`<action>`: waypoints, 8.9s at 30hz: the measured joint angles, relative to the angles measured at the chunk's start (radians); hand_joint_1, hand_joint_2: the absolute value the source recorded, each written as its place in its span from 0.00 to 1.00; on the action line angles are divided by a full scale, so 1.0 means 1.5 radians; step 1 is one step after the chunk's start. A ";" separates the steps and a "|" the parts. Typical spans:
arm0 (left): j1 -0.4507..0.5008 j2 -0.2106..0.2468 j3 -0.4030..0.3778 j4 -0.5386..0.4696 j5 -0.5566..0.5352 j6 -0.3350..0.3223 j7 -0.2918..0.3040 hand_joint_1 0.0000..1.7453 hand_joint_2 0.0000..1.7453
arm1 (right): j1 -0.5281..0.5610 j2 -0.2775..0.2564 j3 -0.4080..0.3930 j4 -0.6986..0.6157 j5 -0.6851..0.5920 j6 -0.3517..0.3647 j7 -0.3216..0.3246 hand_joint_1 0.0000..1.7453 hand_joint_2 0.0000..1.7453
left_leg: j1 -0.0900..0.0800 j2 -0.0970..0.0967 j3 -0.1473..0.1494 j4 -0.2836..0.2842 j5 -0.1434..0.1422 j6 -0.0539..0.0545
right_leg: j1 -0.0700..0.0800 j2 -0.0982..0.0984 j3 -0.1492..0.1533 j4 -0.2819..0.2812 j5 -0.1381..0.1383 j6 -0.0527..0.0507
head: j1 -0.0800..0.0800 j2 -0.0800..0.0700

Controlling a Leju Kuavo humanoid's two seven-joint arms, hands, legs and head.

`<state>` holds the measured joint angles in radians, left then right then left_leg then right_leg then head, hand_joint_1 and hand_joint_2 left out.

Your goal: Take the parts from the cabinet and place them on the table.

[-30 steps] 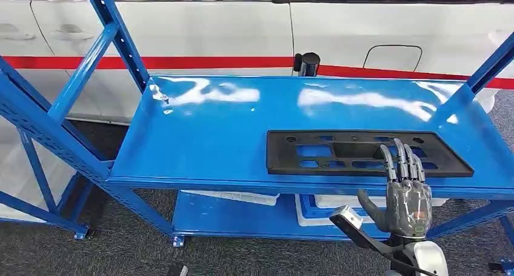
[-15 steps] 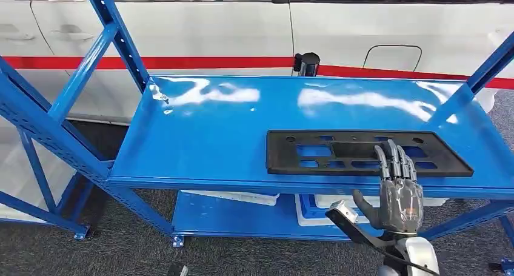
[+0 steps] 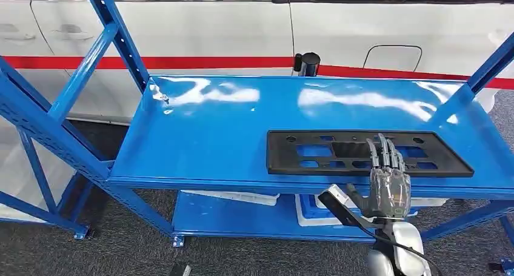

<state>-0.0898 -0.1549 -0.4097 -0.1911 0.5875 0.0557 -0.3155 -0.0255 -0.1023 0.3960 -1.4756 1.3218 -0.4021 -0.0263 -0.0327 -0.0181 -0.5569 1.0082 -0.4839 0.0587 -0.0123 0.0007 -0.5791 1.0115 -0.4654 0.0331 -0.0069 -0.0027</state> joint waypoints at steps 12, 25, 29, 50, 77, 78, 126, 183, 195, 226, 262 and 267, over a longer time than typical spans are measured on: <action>-0.001 -0.001 -0.011 0.000 -0.011 -0.010 0.004 0.00 0.00 | -0.021 0.024 -0.019 0.014 0.021 0.025 0.009 0.00 1.00 | 0.000 0.000 0.000 0.000 0.000 0.000 | 0.000 0.000 0.000 0.000 0.000 0.000 | 0.000 0.000; -0.046 0.001 -0.044 -0.003 -0.064 0.038 0.005 0.00 1.00 | -0.050 0.040 -0.035 0.040 0.036 0.057 0.026 1.00 1.00 | 0.000 -0.001 0.001 0.000 0.000 0.000 | 0.000 0.000 0.001 0.000 0.000 0.000 | 0.000 0.000; -0.054 0.001 -0.045 -0.003 -0.056 0.002 0.010 0.00 0.00 | -0.047 0.040 -0.035 0.040 0.026 0.061 0.021 1.00 1.00 | 0.000 0.001 0.001 0.000 0.000 0.000 | 0.000 0.000 0.001 0.000 0.000 0.000 | 0.000 0.000; -0.054 0.000 -0.044 -0.003 -0.049 -0.048 0.012 0.00 0.00 | -0.039 0.032 -0.034 0.037 0.025 0.053 0.019 1.00 1.00 | 0.000 0.000 0.002 0.000 0.000 0.000 | 0.000 0.000 0.001 0.000 0.000 0.000 | 0.000 0.000; -0.021 0.012 -0.004 -0.002 -0.016 -0.021 -0.023 0.00 0.00 | -0.029 0.031 -0.027 -0.163 0.110 -0.061 -0.009 1.00 1.00 | 0.000 0.000 0.001 0.000 0.000 0.000 | 0.000 0.000 0.001 0.000 0.000 0.000 | 0.000 0.000; -0.022 0.013 -0.002 -0.002 -0.012 -0.018 -0.023 0.00 0.00 | -0.031 0.033 -0.024 -0.163 0.107 -0.061 -0.012 1.00 1.00 | 0.000 0.000 0.001 0.000 0.000 0.000 | 0.000 0.000 0.001 0.000 0.000 0.000 | 0.000 0.000; -0.028 0.033 0.073 -0.003 0.008 0.009 -0.055 0.00 0.00 | 0.015 0.062 -0.004 -0.205 -0.045 -0.165 -0.107 1.00 1.00 | 0.012 0.013 0.003 -0.017 0.018 0.011 | -0.008 -0.002 -0.094 0.176 -0.078 -0.001 | -0.001 0.000; 0.012 0.044 0.169 -0.003 0.049 0.047 -0.127 0.00 0.00 | 0.041 0.116 -0.052 -0.175 -0.192 -0.166 -0.199 1.00 1.00 | 0.025 0.013 0.040 -0.032 0.005 -0.006 | -0.006 -0.005 -0.008 -0.003 0.018 0.013 | -0.006 0.000; 0.012 0.045 0.171 -0.003 0.028 0.041 -0.127 0.00 0.00 | 0.054 0.120 -0.054 -0.175 -0.190 -0.163 -0.200 1.00 1.00 | 0.018 0.013 -0.041 -0.007 0.058 -0.019 | -0.006 0.001 0.083 -0.025 -0.051 0.020 | 0.002 0.000; 0.005 0.034 0.167 -0.003 0.008 0.041 -0.130 0.00 0.00 | 0.077 0.124 -0.099 -0.186 -0.199 -0.149 -0.195 1.00 1.00 | 0.022 0.014 -0.045 0.004 0.051 -0.020 | -0.015 0.003 0.058 -0.005 -0.048 0.030 | -0.001 0.000; 0.016 0.032 0.173 -0.003 0.013 0.047 -0.138 0.00 0.00 | 0.068 0.138 -0.102 -0.167 -0.213 -0.144 -0.210 1.00 1.00 | 0.029 0.011 -0.088 0.123 -0.055 -0.029 | -0.025 -0.001 0.005 0.026 -0.024 0.026 | -0.005 0.000; 0.016 0.031 0.173 -0.003 0.012 0.046 -0.138 0.00 0.00 | 0.069 0.137 -0.103 -0.166 -0.220 -0.144 -0.211 1.00 1.00 | 0.016 0.009 -0.060 0.138 -0.034 0.008 | 0.004 0.000 0.002 0.026 -0.020 0.018 | -0.008 0.000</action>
<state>-0.0660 -0.1087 -0.1495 -0.1957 0.6062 0.1251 -0.5226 0.0773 0.1038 0.2411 -1.7243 0.9918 -0.6176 -0.3433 -0.0088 -0.0041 -0.6467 1.2149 -0.5351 0.0702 -0.0061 0.0000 -0.5760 1.0510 -0.4949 0.0605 -0.0183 -0.0027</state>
